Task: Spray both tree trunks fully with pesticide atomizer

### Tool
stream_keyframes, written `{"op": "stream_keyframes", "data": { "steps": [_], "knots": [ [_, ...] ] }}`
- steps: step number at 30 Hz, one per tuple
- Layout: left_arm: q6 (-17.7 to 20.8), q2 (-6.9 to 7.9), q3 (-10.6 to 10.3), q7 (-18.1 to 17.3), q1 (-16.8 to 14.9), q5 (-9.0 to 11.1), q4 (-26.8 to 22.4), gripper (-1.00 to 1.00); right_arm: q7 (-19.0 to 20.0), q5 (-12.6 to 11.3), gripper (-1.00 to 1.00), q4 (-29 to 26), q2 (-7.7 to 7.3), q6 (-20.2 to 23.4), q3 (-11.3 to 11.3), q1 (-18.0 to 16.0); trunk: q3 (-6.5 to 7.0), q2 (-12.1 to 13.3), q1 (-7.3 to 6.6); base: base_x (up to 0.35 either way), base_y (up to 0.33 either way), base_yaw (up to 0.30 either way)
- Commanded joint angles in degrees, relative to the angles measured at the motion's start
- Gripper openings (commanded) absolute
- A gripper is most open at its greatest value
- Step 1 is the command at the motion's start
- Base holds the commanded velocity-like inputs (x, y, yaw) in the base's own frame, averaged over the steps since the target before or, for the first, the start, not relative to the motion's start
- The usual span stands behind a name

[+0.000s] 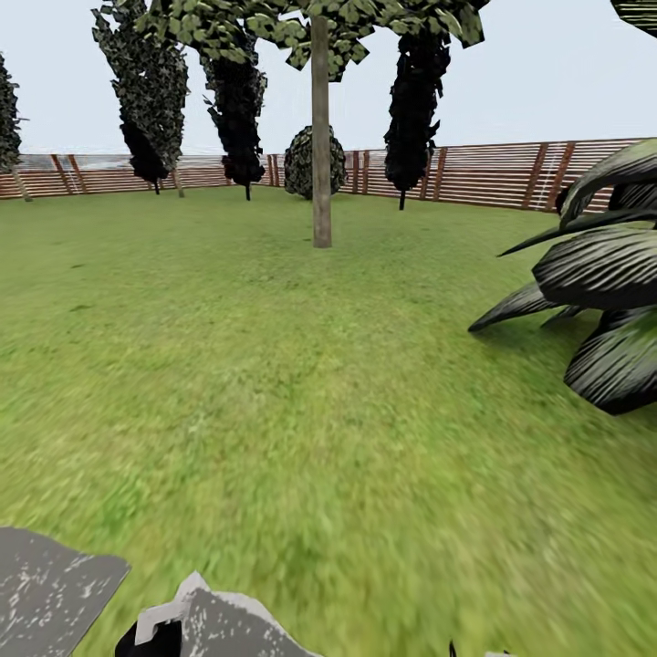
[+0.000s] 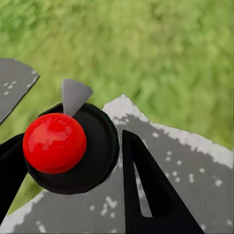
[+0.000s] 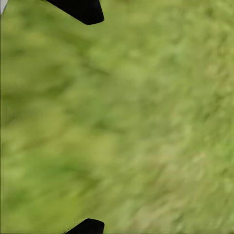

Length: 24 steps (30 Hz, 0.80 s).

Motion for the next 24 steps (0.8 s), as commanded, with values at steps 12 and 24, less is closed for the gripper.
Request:
{"op": "stream_keyframes", "data": {
  "steps": [12,24],
  "knots": [
    [-0.19,0.02,-0.02,0.40,0.28,-0.03,0.00,-1.00,0.08,0.05,1.00,0.04,0.01,-0.18,-0.28,-0.03,-0.05,-0.01,0.03,0.334,0.000,0.000],
    [-0.20,0.09,-0.02,0.56,0.55,0.02,-0.03,-1.00,0.08,0.05,1.00,0.01,0.01,-0.18,-0.28,-0.03,-0.05,-0.01,0.03,0.334,0.000,0.000]
  ]
}}
